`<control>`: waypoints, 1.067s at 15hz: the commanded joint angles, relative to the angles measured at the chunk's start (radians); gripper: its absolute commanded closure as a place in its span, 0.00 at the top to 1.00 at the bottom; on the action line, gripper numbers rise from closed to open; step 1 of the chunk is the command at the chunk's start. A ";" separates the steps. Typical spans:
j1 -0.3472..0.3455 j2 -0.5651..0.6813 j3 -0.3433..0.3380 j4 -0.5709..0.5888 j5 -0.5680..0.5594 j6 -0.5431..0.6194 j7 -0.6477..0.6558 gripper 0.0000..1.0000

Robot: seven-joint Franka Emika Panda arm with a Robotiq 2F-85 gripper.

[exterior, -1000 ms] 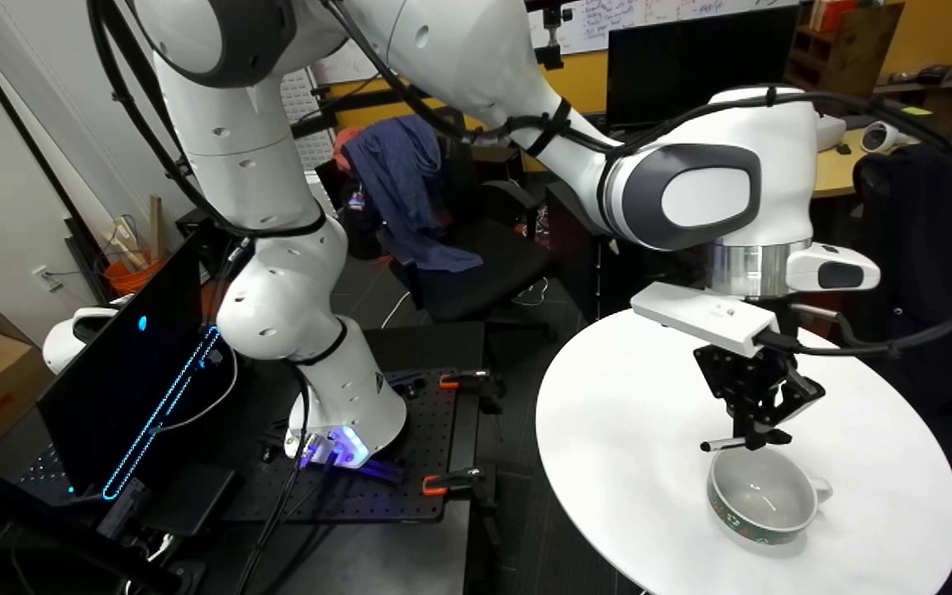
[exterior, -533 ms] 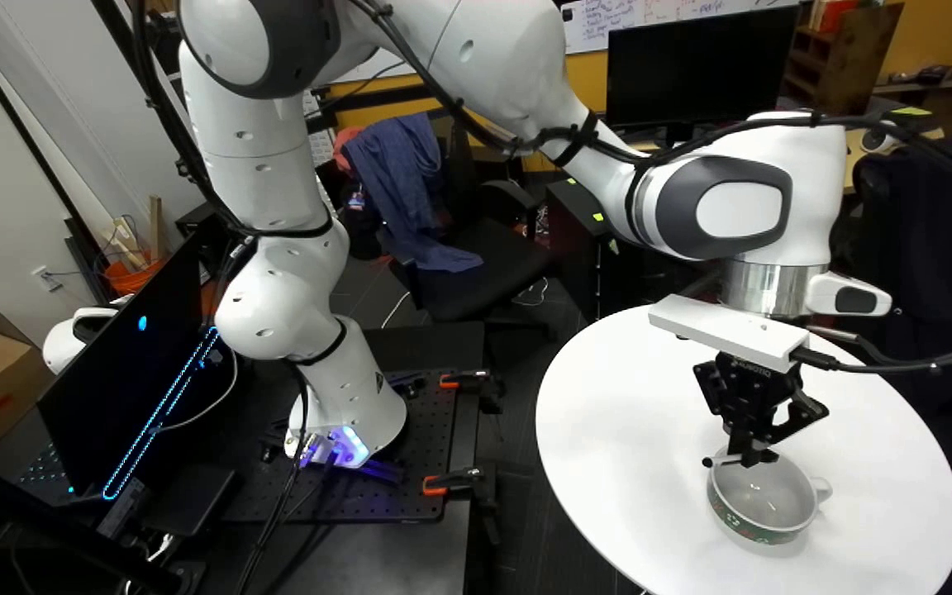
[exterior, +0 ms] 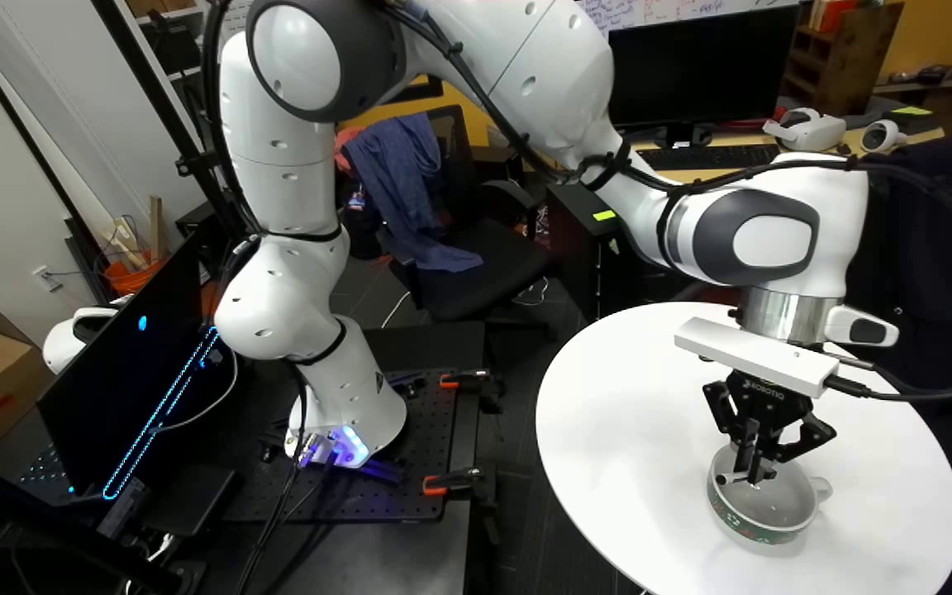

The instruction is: Pick the pen and put it in the cup

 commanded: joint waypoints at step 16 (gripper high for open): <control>-0.020 0.092 0.048 0.151 0.001 -0.159 -0.029 0.97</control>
